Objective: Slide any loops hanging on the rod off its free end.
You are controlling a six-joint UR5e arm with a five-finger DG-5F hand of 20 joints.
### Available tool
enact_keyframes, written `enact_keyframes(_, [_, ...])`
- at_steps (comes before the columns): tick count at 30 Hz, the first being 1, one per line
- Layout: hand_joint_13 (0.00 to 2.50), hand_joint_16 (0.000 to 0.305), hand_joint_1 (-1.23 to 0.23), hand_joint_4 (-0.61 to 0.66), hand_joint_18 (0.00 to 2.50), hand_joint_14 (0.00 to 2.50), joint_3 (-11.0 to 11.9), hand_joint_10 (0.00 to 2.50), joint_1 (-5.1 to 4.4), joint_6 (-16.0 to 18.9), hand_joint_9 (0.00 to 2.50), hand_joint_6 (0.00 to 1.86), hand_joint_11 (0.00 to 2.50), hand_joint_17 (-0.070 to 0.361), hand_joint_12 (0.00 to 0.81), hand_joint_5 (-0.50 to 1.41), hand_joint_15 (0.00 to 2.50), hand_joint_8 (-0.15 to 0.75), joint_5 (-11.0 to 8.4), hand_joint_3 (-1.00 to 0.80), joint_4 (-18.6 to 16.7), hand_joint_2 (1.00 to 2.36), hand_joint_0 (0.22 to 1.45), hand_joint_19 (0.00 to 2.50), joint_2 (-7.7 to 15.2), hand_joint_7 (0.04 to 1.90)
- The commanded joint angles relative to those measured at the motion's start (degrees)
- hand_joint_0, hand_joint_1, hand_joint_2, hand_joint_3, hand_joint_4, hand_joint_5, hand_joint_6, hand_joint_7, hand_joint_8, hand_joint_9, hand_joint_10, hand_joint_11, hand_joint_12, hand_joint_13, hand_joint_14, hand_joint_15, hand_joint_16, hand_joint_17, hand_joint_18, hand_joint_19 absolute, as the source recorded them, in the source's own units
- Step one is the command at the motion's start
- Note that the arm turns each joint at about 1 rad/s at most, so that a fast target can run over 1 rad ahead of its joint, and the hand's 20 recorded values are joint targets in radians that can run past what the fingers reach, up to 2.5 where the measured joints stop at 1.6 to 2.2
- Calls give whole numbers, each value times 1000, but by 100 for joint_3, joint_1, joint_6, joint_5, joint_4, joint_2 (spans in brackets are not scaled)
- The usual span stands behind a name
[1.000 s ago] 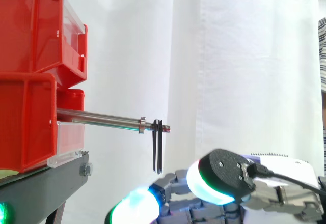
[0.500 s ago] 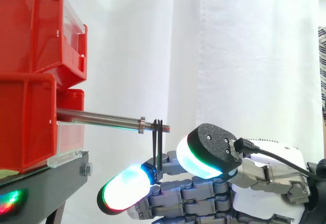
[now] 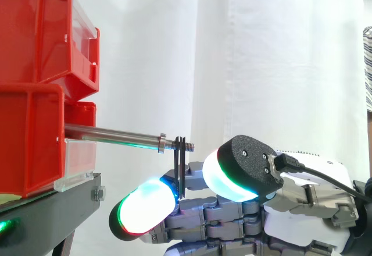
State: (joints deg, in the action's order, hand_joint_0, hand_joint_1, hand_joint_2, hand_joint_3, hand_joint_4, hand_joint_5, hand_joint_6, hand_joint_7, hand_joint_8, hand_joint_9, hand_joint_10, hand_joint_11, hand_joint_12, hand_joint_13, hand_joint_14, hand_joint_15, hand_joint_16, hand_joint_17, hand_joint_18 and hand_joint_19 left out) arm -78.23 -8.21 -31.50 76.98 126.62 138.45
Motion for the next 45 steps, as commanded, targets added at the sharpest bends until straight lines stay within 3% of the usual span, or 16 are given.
enact_keyframes(1, [252, 50, -549, 245, 367, 0, 1, 0, -6, 4, 337, 503, 0, 112, 335, -213, 0, 265, 10, -500, 12, 1000, 552, 323, -2, 850])
enact_keyframes(13, [271, 49, -515, 279, 380, 0, 1, 0, -6, 4, 409, 503, 0, 111, 334, -187, 0, 276, 27, -500, -67, 1000, 558, 320, -2, 859])
enact_keyframes(21, [292, 48, -518, 322, 398, 0, 1, 0, 21, 4, 436, 504, 0, 109, 328, -156, 0, 278, 133, -477, -85, 1002, 576, 334, -2, 988])
enact_keyframes(35, [377, 47, -513, 234, 465, 0, 54, 0, 30, -5, 584, 504, 0, 105, 322, -107, 0, 282, 168, -454, -208, 1005, 590, 360, -2, 1168])
enact_keyframes(38, [409, 46, -519, 188, 487, 0, 230, 0, 30, -14, 635, 503, 15, 105, 320, -88, 0, 285, 212, -429, -76, 1007, 614, 378, -2, 1274])
enact_keyframes(45, [436, 46, -549, 178, 509, 0, 256, 2, 3, -23, 675, 502, 41, 104, 321, -82, 0, 289, 282, -360, 65, 1012, 633, 381, -11, 1416])
